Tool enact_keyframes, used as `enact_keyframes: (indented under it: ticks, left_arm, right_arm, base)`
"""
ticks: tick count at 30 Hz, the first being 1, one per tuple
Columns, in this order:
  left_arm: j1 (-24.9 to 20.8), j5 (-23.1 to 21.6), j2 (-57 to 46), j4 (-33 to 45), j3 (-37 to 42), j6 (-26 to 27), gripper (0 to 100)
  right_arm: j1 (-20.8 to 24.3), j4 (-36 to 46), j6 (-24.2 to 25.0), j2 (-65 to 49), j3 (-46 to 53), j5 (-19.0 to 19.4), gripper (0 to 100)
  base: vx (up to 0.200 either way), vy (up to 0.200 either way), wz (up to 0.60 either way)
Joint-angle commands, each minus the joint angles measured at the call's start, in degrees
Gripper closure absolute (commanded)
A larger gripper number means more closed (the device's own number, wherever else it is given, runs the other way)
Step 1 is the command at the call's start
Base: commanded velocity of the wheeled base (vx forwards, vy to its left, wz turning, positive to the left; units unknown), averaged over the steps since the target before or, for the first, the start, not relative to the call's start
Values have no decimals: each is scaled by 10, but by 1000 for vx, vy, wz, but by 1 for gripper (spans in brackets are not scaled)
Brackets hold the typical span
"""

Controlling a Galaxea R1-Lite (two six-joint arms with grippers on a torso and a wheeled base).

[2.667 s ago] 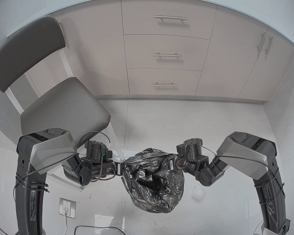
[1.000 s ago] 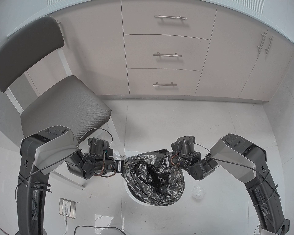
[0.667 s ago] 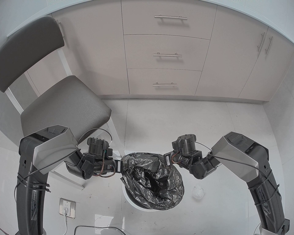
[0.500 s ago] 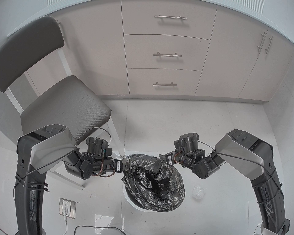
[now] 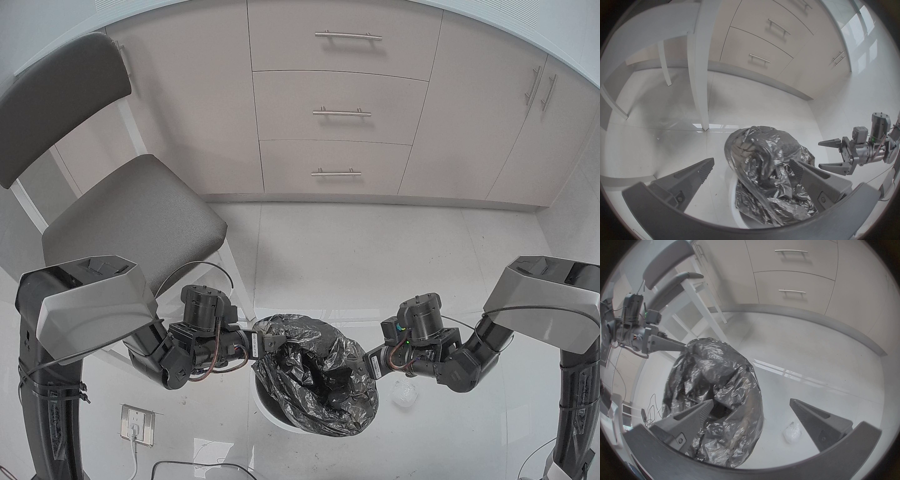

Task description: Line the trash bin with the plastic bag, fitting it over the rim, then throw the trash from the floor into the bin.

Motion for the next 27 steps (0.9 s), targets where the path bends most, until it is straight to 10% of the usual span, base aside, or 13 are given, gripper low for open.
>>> enact_keyframes:
  ticks: [1,13,27]
  left_arm:
    - [-20,14,-15,-28,41,-12,0]
    - [-64,161,-6,-33,117,51,0]
    - [-154,169,-31,13,97,38,0]
  right_arm:
    - [14,-70,-2,-44,98,16,0]
    - [30,-255,113,-6,163,13,0]
    - [5,-438,125,93,292,19,0]
  base:
    - [0,0,0]
    - [0,0,0]
    - [0,0,0]
